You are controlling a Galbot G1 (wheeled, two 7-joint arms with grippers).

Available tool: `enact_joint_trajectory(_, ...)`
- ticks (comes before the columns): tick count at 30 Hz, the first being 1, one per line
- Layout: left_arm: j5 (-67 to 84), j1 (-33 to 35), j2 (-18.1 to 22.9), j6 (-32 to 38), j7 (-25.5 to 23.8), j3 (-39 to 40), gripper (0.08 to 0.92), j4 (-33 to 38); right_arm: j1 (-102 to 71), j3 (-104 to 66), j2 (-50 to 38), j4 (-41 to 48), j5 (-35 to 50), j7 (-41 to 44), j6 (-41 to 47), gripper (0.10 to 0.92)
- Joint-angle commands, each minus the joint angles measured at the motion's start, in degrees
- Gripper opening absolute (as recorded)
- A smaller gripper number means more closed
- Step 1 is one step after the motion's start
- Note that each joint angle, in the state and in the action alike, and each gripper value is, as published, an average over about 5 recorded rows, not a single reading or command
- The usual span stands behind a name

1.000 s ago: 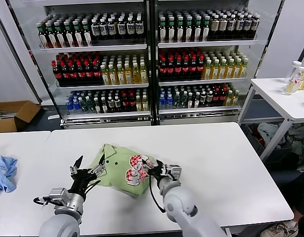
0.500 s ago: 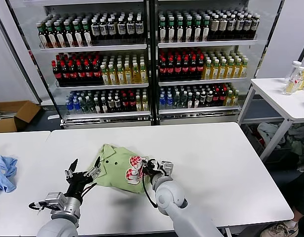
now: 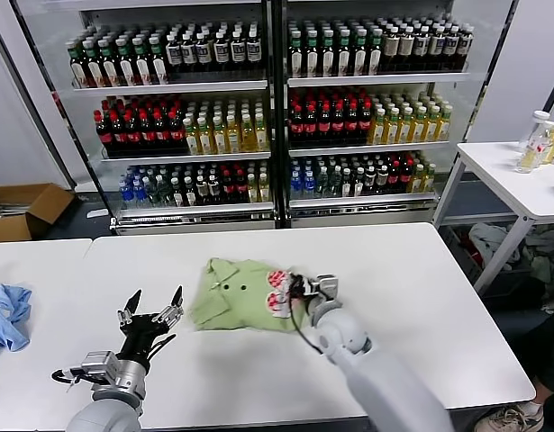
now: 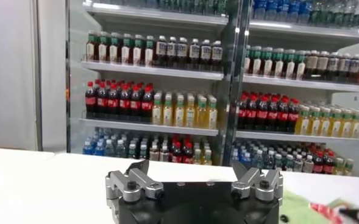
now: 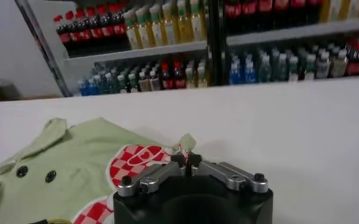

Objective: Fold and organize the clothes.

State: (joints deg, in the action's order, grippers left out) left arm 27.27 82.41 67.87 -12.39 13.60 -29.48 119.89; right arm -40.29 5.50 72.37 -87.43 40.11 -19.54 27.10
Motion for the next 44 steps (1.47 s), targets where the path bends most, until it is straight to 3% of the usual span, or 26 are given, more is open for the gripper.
enact_joint_trajectory(1, -0.22, -0.07, -0.48, 0.02, -0.05, 0.65, 0.822, -0.19, 6.89, -1.68, -12.95, 2.26, -7.93, 10.73, 0.42, 0.126)
enact_joint_trajectory(10, -1.62, -0.84, -1.16, 0.2, -0.19, 2.37, 0.823, -0.32, 3.04, -4.89, -12.57, 2.99, -19.14, 12.63, -7.02, 0.135)
enact_joint_trajectory(20, -2.25, 0.22, -2.35, 0.47, -0.75, 3.61, 0.823, 0.39, -12.27, -15.33, -14.71, -12.67, -21.01, 6.37, -16.22, 0.425)
enact_joint_trajectory(33, -4.12, 2.82, -2.11, 1.87, -1.48, 4.66, 0.823, 2.12, -35.83, -32.13, -15.06, -29.71, -19.41, 7.36, -15.29, 0.782)
enact_joint_trajectory(44, -5.48, 3.85, -1.94, 1.76, -1.45, 4.53, 0.823, 3.39, -44.06, -36.19, -13.18, -35.36, -21.36, 7.82, -15.62, 0.823)
